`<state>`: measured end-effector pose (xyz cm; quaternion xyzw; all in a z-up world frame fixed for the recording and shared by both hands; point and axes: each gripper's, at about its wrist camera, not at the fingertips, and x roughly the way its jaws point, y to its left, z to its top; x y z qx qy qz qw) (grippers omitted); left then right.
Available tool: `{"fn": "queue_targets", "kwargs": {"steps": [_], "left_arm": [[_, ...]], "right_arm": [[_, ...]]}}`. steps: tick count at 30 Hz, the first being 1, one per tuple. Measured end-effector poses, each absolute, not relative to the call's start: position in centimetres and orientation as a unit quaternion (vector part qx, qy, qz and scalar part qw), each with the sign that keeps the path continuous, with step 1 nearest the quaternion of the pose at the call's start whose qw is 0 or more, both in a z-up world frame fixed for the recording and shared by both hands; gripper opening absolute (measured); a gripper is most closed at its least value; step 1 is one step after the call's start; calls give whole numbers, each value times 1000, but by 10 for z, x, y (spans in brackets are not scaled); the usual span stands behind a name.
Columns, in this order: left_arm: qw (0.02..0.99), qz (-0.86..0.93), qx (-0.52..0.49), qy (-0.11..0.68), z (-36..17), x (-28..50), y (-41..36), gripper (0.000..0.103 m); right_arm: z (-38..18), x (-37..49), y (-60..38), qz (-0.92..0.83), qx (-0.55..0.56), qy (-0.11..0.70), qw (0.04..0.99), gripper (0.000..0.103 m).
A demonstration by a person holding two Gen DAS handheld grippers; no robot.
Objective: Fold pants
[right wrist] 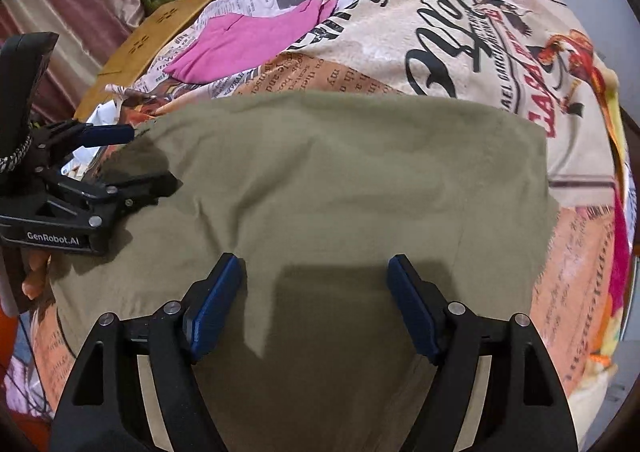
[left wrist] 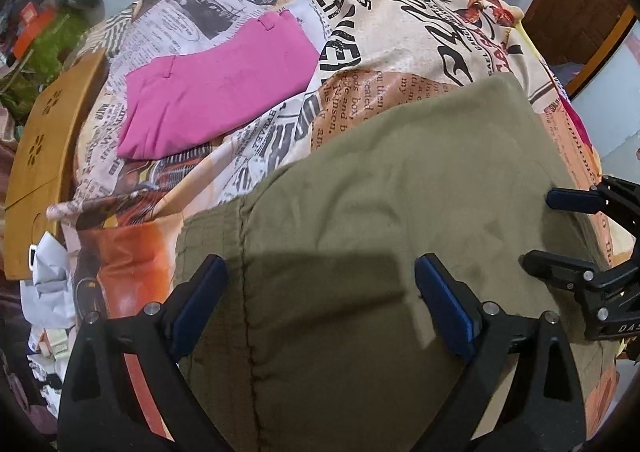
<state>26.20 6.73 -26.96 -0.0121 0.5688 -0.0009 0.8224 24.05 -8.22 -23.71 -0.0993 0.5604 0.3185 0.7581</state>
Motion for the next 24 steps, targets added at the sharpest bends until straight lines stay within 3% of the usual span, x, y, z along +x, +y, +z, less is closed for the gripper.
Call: {"fn": "queue_targets", "kwargs": {"steps": [7, 14, 24], "left_arm": [[833, 18, 4, 554, -259, 234, 62, 97], [838, 30, 16, 544, -254, 206, 60, 98], [847, 51, 11, 529, -247, 180, 61, 99]], "right_arm": [[-228, 212, -108, 301, -90, 556, 769, 74], [-228, 185, -134, 280, -77, 556, 779, 82], [-223, 161, -155, 256, -57, 543, 798, 83]]}}
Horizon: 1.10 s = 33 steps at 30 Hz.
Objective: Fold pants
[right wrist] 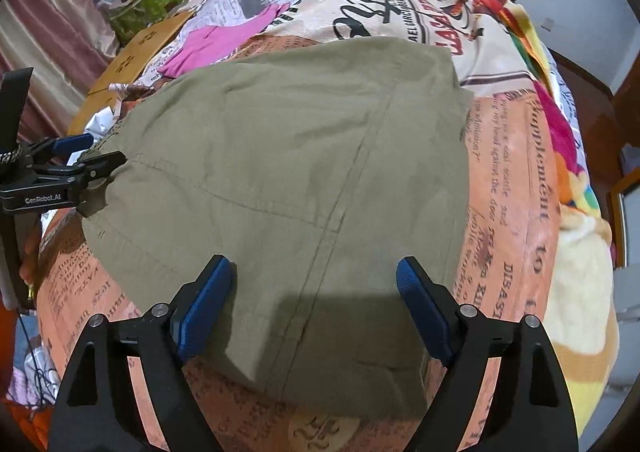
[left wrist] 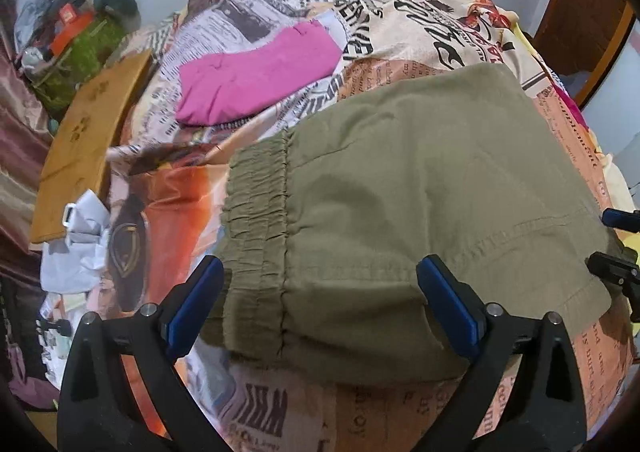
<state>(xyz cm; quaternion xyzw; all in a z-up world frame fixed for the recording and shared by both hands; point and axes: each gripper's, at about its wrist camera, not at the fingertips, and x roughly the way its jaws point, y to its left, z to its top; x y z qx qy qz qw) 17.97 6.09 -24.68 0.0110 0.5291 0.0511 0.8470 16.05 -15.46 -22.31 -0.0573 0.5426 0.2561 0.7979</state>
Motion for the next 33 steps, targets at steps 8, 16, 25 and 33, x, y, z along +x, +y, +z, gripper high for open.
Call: {"fn": "queue_targets", "kwargs": {"steps": [8, 16, 25, 33], "left_arm": [[874, 104, -3, 475, -207, 161, 88, 99], [857, 103, -88, 498, -210, 147, 124, 101], [824, 58, -190, 531, -235, 128, 136, 101], [784, -2, -257, 565, -255, 128, 126, 101]], "right_arm": [[-203, 153, -141, 265, -71, 512, 814, 83], [-184, 157, -109, 291, -57, 479, 826, 83], [-218, 157, -75, 302, -108, 511, 798, 83], [-220, 153, -80, 304, -98, 507, 801, 83]]}}
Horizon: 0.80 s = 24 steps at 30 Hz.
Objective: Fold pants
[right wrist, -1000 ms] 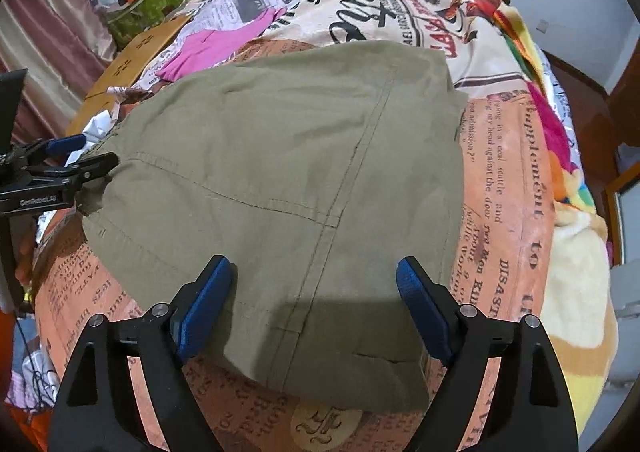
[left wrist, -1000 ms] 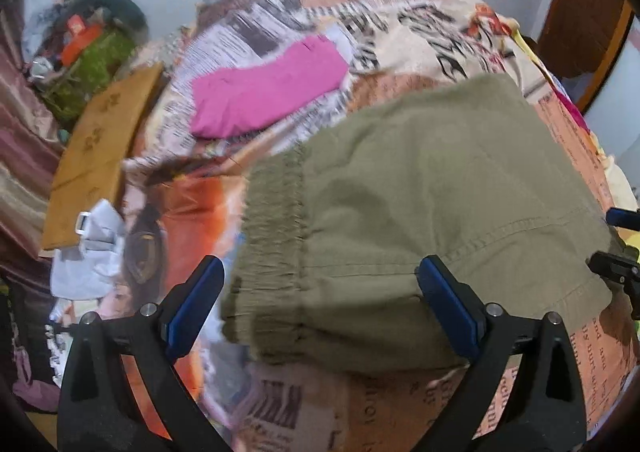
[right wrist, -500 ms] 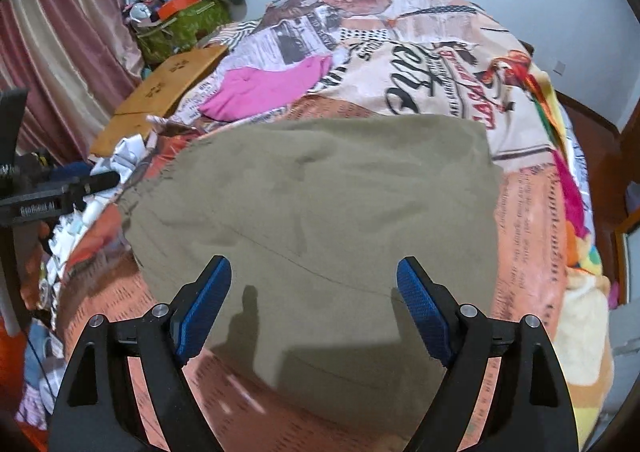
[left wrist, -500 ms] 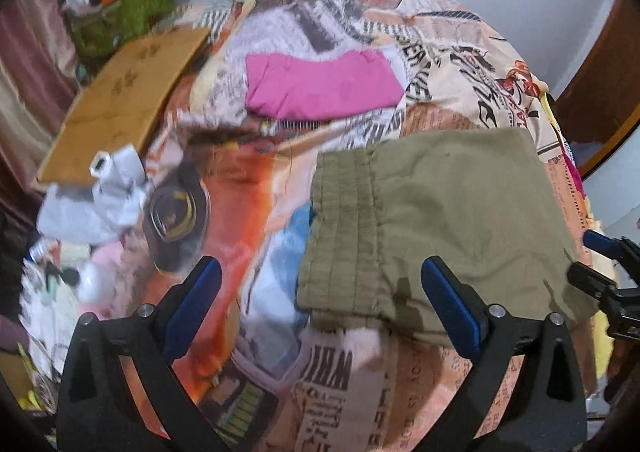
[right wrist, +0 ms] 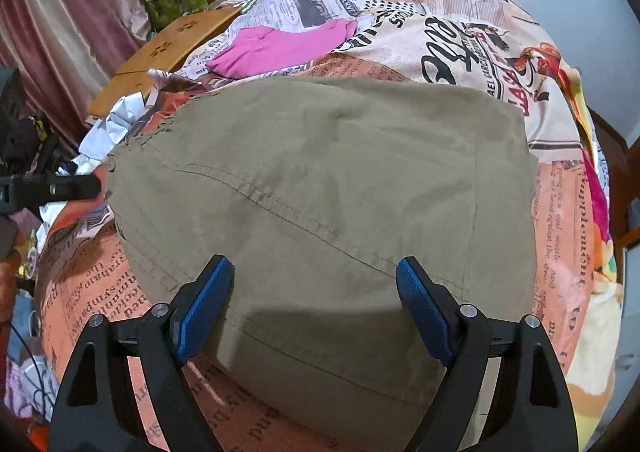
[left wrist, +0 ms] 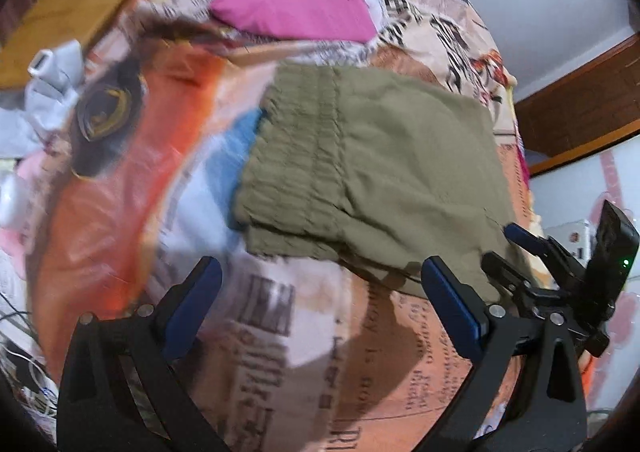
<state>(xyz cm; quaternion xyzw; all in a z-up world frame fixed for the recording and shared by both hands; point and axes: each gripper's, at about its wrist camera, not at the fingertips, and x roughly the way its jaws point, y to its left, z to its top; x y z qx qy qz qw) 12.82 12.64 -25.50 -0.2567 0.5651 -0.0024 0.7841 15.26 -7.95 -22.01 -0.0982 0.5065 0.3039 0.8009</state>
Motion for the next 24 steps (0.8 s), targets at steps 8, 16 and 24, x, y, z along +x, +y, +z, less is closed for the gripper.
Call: {"fn": "queue_targets", "kwargs": {"steps": [8, 16, 24], "left_arm": [[749, -67, -315, 579, -272, 142, 117, 102], [758, -32, -322, 567, -277, 169, 125, 102], [815, 47, -222, 533, -263, 181, 117, 61]], "right_arm": [[-221, 152, -80, 307, -92, 508, 800, 83], [-223, 152, -81, 309, -85, 509, 799, 83], [-224, 152, -83, 316, -78, 509, 797, 84]]}}
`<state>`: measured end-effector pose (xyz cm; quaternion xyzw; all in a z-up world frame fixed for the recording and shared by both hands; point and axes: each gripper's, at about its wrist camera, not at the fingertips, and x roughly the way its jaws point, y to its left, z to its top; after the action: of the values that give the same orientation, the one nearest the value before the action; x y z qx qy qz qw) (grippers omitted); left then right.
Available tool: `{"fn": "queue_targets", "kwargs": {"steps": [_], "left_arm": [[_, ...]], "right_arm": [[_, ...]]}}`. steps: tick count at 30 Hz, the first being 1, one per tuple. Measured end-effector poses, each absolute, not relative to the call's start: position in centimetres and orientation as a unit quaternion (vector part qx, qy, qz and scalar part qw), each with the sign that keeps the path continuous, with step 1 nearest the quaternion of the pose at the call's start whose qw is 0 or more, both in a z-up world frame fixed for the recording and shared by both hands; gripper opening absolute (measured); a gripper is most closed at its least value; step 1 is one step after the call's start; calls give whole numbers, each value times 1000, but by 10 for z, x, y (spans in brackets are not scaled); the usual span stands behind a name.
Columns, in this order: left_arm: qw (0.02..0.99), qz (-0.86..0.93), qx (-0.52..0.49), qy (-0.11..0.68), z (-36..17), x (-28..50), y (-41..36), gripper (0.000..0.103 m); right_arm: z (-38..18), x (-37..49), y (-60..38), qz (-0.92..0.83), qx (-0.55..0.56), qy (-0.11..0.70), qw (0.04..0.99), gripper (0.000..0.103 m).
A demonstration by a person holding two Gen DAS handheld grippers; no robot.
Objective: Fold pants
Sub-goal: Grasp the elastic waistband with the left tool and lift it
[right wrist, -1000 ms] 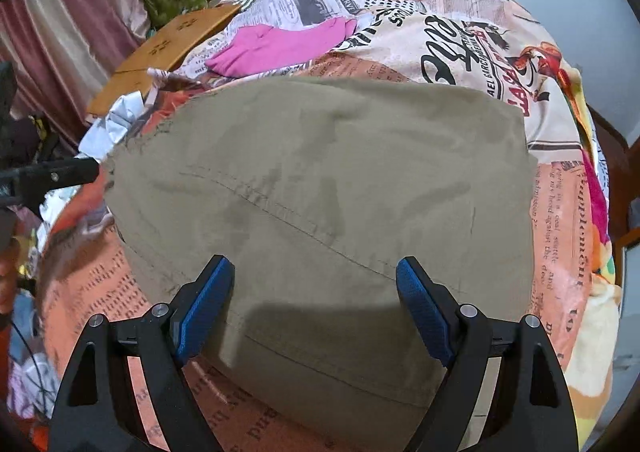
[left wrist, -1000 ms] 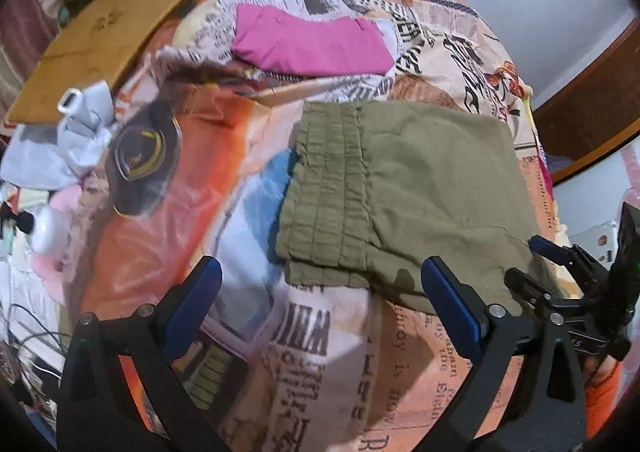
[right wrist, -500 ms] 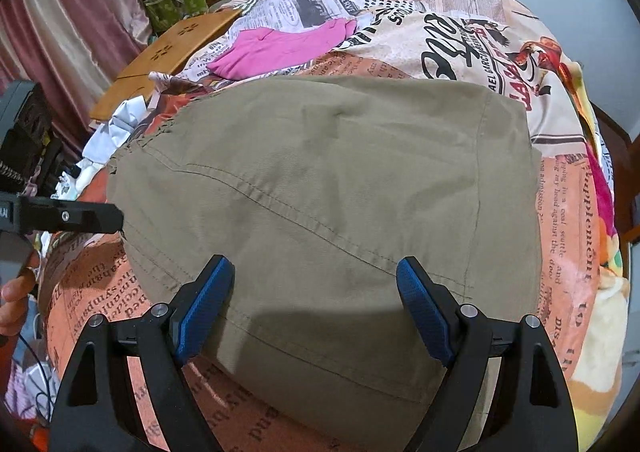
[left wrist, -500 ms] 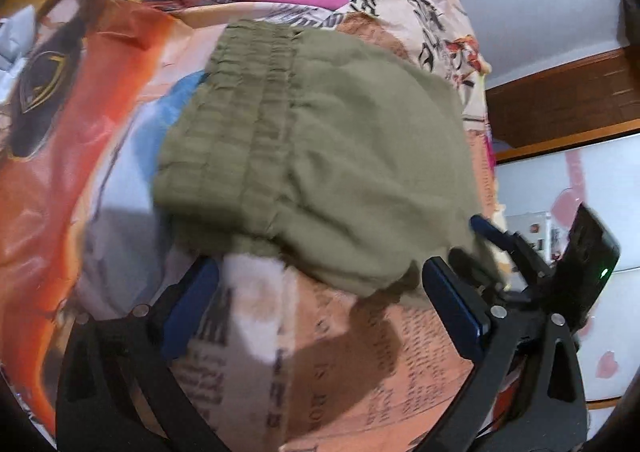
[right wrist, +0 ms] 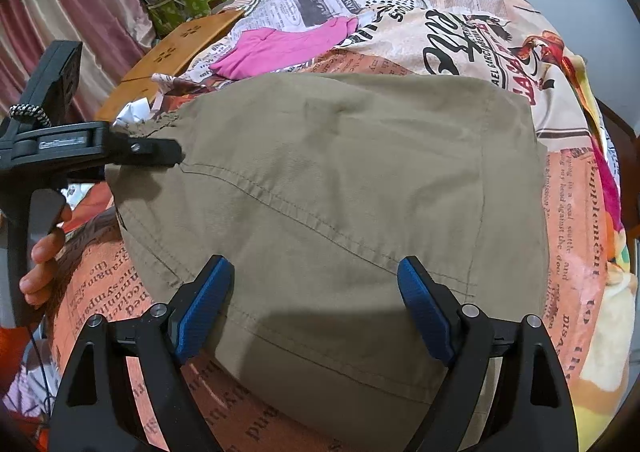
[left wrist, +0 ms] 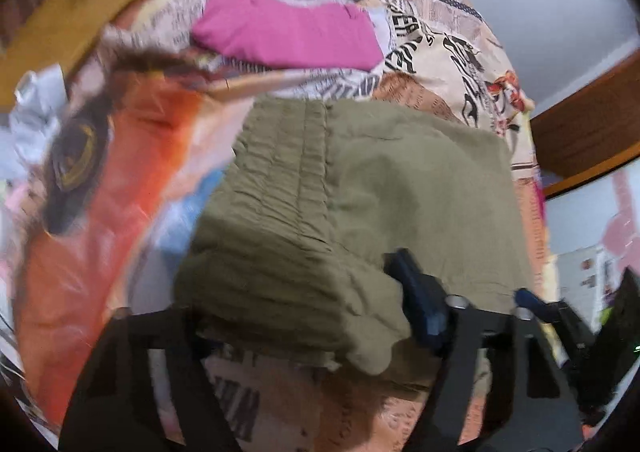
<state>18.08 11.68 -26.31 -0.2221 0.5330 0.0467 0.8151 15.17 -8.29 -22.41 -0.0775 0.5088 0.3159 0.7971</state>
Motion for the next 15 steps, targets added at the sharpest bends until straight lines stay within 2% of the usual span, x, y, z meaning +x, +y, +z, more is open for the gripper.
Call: {"fn": "queue_targets", "kwargs": {"steps": [3, 5, 15], "left_arm": [[836, 63, -176, 516, -254, 183, 110, 47], [850, 71, -148, 500, -247, 179, 105, 42], [895, 86, -44, 435, -208, 147, 84, 39]], "right_arm": [[-225, 152, -84, 318, -76, 509, 797, 85], [-224, 152, -84, 318, -76, 509, 796, 85], [-223, 150, -99, 316, -55, 508, 800, 85]]}}
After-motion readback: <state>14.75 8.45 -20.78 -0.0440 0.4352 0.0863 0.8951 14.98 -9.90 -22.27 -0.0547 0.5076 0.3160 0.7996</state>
